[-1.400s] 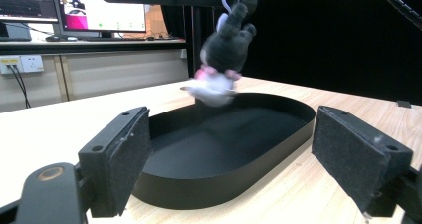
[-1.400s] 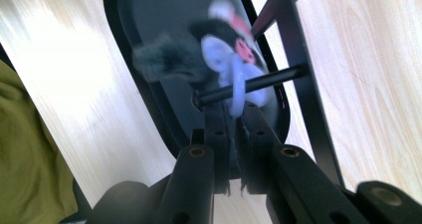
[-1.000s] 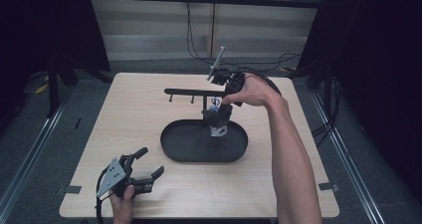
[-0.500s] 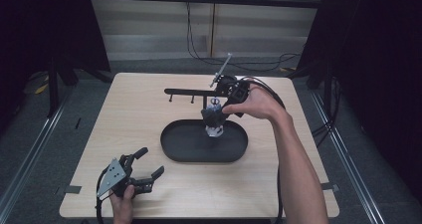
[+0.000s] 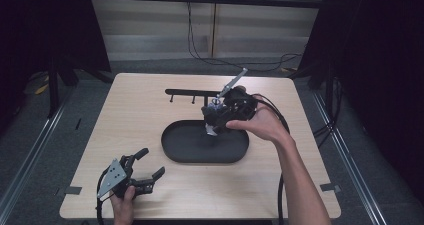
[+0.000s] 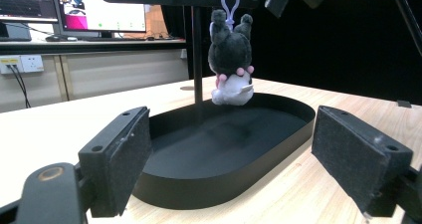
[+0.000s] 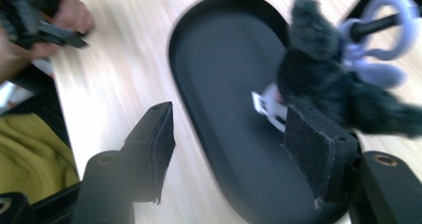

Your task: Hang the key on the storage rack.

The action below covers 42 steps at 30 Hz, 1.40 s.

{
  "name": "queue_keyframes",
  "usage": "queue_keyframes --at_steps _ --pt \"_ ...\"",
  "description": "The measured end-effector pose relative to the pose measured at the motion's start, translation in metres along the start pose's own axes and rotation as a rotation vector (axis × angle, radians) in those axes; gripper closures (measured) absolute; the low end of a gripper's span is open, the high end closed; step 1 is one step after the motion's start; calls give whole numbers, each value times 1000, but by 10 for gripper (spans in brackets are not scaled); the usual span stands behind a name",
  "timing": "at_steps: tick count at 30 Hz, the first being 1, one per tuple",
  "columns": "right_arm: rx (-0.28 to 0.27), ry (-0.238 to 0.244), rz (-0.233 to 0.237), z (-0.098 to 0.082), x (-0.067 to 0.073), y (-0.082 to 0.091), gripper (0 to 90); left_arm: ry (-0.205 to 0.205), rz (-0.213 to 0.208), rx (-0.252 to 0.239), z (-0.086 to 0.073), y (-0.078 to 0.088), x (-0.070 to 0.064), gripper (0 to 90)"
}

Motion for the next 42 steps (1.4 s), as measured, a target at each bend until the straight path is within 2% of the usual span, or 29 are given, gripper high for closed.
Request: queue_keyframes --at_steps 2,4,7,10,11,13,14,17,19,21,24,29,31,32,34,36,40,42 --pt "-10 1 -36 -5 2 -4 335 0 0 0 0 0 0 156" --pt "-46 -12 -31 -10 4 -5 330 -1 -1 1 0 0 0 156" --pt "-83 -25 -48 -18 5 -9 286 -1 -1 1 0 0 0 156" --pt "-136 -56 -74 -27 6 -11 191 0 0 0 0 0 0 156" --pt "-174 -62 -77 -29 6 -12 191 0 0 0 0 0 0 156" --pt "-189 -62 -78 -32 7 -13 184 -1 -1 1 0 0 0 156" --pt "-213 -63 -84 -38 10 -17 128 -1 -1 0 0 0 0 156" --pt "-251 -64 -94 -48 15 -26 134 0 0 0 0 0 0 156" --pt "-286 -90 -105 -54 16 -32 137 -1 0 0 0 0 0 156" --pt "-344 -129 -135 -60 16 -36 138 0 0 1 0 0 0 156" --pt "-457 -128 -183 -67 20 -39 137 0 0 1 0 0 0 156" --pt "-535 -120 -291 -82 25 -54 139 -1 0 0 0 0 0 156" --pt "-561 -133 -364 -90 24 -60 146 -1 0 1 0 0 0 156" --pt "-594 -152 -386 -93 24 -62 155 -1 0 1 0 0 0 156" --pt "-647 -168 -385 -100 24 -65 151 -1 1 0 0 0 0 156" --pt "-673 -178 -432 -106 22 -67 148 0 0 0 0 0 0 156" --pt "-755 -205 -493 -116 20 -68 145 -1 -1 0 0 0 0 156" --pt "-824 -218 -535 -118 21 -64 138 -1 0 1 0 0 0 156"
Point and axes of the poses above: each handheld gripper's, and its own axes: y roughly backward along the jaws, z roughly out of its top, x roughly to its left, the point moved 7 cm from there along -y, roughly forward along the jaws
